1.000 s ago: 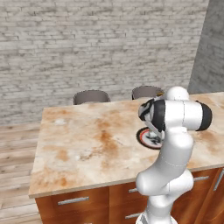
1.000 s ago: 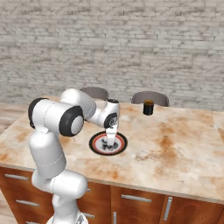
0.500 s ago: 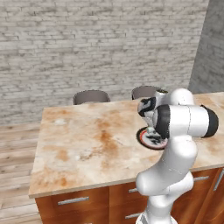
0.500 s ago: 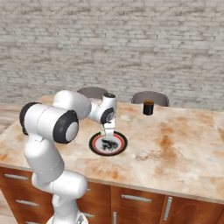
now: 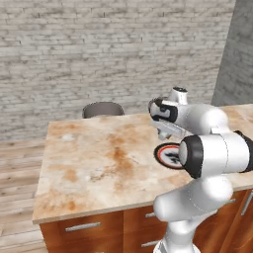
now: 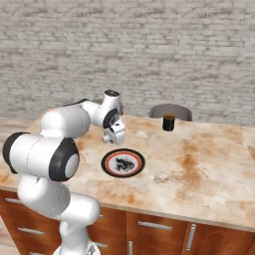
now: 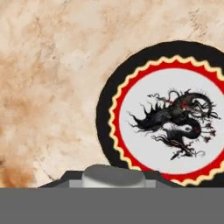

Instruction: Pick up the marshmallow and place it in the cup of hot chocolate on the dining counter.

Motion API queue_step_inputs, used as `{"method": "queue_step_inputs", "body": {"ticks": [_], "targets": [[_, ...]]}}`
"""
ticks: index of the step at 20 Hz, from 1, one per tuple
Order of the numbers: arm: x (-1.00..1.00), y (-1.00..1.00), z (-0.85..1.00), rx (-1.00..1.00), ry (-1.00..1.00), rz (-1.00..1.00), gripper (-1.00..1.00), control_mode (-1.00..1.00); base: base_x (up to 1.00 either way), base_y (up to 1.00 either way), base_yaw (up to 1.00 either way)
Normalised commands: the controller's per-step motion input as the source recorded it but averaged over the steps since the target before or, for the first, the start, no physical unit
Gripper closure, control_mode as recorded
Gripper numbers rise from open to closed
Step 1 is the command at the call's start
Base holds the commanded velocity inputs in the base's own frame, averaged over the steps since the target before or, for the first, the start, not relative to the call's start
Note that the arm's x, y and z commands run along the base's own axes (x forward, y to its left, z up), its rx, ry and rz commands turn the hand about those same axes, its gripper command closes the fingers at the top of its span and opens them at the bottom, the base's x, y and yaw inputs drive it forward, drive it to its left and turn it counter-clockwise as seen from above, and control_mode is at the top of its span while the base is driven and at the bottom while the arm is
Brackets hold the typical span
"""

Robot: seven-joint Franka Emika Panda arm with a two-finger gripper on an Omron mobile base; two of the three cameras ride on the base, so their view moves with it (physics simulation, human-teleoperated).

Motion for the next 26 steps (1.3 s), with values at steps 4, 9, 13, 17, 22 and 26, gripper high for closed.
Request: {"method": "queue_step_inputs", "body": {"ticks": [4,9,13,17,22,26], "targets": [[-0.28,0.56,0.56,-0.04,-0.2,0.7,1.0,-1.0,0.0,0.0,0.0],[-0.43,0.49,0.38,0.0,-0.35,0.62,1.0,-1.0,0.0,0.0,0.0],[-0.41,0.46,0.07,0.0,-0.42,0.57,1.0,-1.0,0.0,0.0,0.0],[-0.49,0.44,0.13,-0.16,-0.26,0.38,1.0,-1.0,0.0,0.0,0.0],[-0.48,0.13,0.56,-0.3,-0.01,0.21,1.0,-1.0,0.0,0.0,0.0],[-0.43,0.0,0.69,-0.36,0.01,0.15,1.0,-1.0,0.0,0.0,0.0]]}}
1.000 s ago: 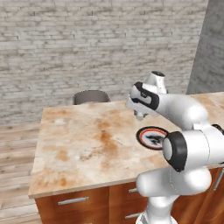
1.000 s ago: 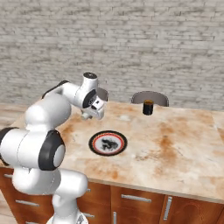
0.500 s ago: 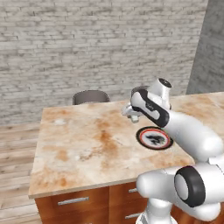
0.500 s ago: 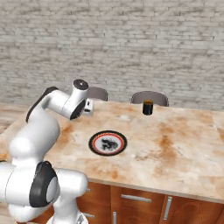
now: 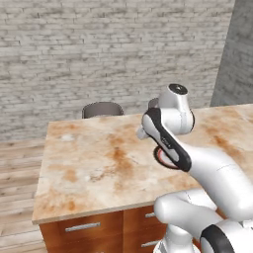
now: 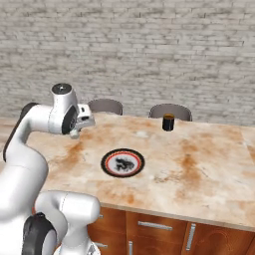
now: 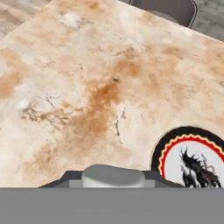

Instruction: Pick up the marshmallow and place it in the cup of hot chocolate on the dining counter.

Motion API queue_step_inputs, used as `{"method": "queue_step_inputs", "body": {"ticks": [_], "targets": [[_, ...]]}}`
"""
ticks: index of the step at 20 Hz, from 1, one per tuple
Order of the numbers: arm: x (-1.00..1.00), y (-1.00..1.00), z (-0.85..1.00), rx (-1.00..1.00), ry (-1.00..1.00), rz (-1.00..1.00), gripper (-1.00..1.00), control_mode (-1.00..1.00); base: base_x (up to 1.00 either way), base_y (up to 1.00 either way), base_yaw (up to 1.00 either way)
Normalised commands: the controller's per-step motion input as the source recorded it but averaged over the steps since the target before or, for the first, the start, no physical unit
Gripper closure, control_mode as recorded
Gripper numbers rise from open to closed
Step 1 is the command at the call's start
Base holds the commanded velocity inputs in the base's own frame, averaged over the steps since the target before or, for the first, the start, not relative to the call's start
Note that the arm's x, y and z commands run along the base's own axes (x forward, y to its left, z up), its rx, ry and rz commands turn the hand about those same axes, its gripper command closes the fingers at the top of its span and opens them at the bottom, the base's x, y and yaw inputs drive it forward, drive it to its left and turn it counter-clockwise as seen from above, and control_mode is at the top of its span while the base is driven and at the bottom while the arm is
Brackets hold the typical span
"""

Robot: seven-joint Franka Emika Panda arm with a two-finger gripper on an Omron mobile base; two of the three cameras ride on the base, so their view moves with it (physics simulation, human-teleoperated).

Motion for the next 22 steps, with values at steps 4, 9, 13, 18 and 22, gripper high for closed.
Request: {"method": "queue_step_inputs", "body": {"ticks": [4,9,13,18,22], "targets": [[-0.6,0.0,0.46,-0.19,-0.01,0.19,1.0,-1.0,0.0,0.0,0.0],[-0.72,-0.12,0.31,-0.01,-0.1,0.1,1.0,-1.0,0.0,0.0,0.0],[-0.48,-0.31,0.14,0.0,-0.08,0.04,1.0,-1.0,0.0,0.0,0.0],[-0.05,-0.26,0.02,0.0,-0.01,0.0,1.0,-1.0,0.0,0.0,0.0],[0.0,-0.15,0.0,0.0,0.0,-0.02,1.0,-1.0,0.0,0.0,0.0]]}}
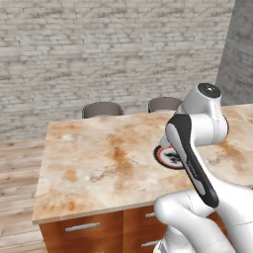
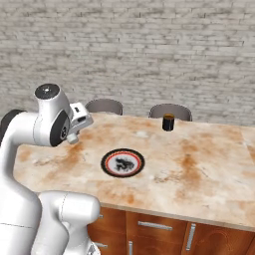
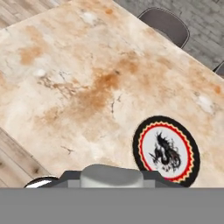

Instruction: Pick up the marshmallow and place it in the cup of hot chocolate on the dining counter.

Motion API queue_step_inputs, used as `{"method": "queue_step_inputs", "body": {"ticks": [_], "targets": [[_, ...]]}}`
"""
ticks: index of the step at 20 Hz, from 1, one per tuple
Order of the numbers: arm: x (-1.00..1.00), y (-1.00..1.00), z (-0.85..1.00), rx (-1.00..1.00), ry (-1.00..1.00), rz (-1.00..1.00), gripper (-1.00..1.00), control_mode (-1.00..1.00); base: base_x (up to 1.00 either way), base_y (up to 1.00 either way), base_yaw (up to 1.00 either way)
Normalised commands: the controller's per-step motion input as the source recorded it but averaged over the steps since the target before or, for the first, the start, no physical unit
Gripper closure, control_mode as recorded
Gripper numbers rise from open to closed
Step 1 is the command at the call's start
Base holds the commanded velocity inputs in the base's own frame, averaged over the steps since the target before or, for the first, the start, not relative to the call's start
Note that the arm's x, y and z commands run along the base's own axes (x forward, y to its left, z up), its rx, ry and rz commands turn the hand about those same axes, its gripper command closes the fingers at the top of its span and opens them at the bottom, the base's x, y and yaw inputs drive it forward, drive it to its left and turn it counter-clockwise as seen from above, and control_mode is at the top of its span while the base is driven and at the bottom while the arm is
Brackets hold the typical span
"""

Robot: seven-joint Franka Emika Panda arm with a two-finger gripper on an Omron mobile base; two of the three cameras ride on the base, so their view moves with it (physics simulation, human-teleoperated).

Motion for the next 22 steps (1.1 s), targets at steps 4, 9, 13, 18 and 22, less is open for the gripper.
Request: {"method": "queue_step_inputs", "body": {"ticks": [4,9,13,18,22], "targets": [[0.0,-0.04,0.0,0.0,0.0,0.0,1.0,1.0,0.0,0.0,0.0],[0.0,0.0,0.0,0.0,0.0,0.0,1.0,1.0,-0.56,0.22,0.0],[0.0,0.0,0.0,0.0,0.0,0.0,1.0,1.0,-1.0,0.91,-0.02],[0.0,0.0,0.0,0.0,0.0,0.0,1.0,1.0,-0.83,1.0,-0.05],[0.0,0.0,0.0,0.0,0.0,0.0,1.0,1.0,-0.05,1.0,-0.16]]}}
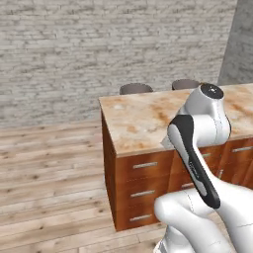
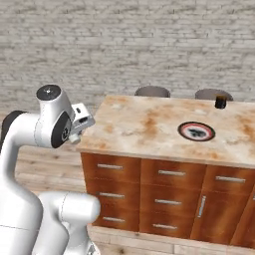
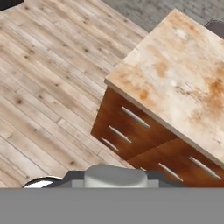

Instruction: Pick up the marshmallow and place it in the cup of hot chocolate on the dining counter.

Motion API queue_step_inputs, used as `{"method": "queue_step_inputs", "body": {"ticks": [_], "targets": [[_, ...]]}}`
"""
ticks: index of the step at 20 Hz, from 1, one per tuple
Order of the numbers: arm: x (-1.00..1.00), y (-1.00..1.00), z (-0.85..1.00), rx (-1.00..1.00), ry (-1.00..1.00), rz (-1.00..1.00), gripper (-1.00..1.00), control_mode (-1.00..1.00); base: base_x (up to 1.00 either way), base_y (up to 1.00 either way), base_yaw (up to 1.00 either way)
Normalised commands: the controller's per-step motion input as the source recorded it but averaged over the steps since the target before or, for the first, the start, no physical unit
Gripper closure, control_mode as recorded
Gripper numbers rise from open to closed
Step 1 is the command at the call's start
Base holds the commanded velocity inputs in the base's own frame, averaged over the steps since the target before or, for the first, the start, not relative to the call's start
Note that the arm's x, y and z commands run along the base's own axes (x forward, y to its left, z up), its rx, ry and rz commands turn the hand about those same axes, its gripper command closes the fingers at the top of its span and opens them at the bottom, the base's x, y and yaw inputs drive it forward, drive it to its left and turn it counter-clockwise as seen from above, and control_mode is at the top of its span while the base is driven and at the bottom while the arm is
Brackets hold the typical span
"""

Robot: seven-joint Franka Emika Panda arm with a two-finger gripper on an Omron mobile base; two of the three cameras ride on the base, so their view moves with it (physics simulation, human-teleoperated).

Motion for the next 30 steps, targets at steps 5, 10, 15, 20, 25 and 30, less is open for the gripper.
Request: {"method": "queue_step_inputs", "body": {"ticks": [5,10,15,20,25,30], "targets": [[0.0,0.0,0.0,0.0,0.0,0.0,1.0,1.0,0.09,1.0,-0.32],[0.0,0.0,0.0,0.0,0.0,0.0,1.0,1.0,0.47,0.87,-0.62],[0.0,0.0,0.0,0.0,0.0,0.0,1.0,1.0,0.55,0.66,-0.77],[0.0,0.0,0.0,0.0,0.0,0.0,1.0,1.0,0.4,0.82,-0.71],[0.0,0.0,0.0,0.0,0.0,0.0,1.0,1.0,0.0,1.0,-0.6],[0.0,0.0,0.0,0.0,0.0,0.0,1.0,1.0,-0.37,1.0,-0.57]]}}
